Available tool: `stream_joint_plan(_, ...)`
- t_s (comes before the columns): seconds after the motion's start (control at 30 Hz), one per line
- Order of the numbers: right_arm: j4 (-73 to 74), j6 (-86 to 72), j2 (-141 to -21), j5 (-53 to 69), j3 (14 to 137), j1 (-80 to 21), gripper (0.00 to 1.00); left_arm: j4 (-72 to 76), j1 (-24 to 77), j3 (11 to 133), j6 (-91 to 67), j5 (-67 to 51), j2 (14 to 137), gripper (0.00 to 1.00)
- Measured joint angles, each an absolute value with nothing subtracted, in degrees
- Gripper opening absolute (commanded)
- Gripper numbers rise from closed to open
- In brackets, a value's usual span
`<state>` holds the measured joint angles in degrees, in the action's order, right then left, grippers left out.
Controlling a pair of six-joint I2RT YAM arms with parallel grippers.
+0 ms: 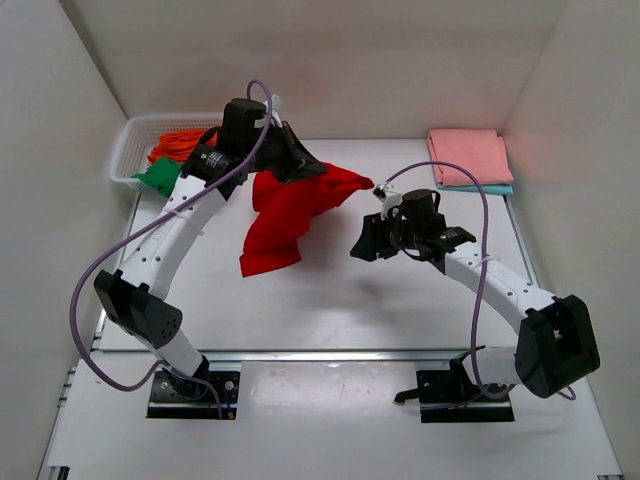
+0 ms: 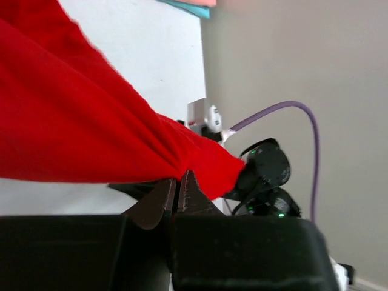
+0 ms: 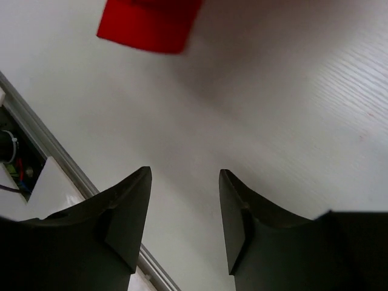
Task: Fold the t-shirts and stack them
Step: Flatten out the tshirt
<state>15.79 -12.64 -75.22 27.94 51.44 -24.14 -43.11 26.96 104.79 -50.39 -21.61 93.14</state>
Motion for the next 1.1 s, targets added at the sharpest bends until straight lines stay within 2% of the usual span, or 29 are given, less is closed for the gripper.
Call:
stream_joint_plan(0.23,3.6,-17.1,-75.6,28.3,46.3,-26.9,0.47,-43.2,24.5,110.3,-55.9,-24.9,93.8,0.00)
stream_joint_plan(0.4,-3.3,-20.6,-83.2,25.9,45.2,-27.0,0.48,-39.0,21.3,111.2,-59.7,-26.2,90.7,0.00)
stream_joint_plan(0.57,-5.4,-23.9,-93.9,25.1,51.4,-29.5,0.44,-35.9,18.7,106.0,-61.9,-27.5,84.8,0.00)
stream_joint_plan(0.8,-5.3,-27.1,-98.0,23.9,53.3,-41.5,0.44,-32.8,16.4,99.9,-62.6,-28.1,81.2,0.00)
stream_joint_plan(1.1,-2.0,-30.6,-107.9,18.3,61.2,-48.4,0.54,-28.4,12.4,90.9,-63.2,-29.3,79.0,0.00)
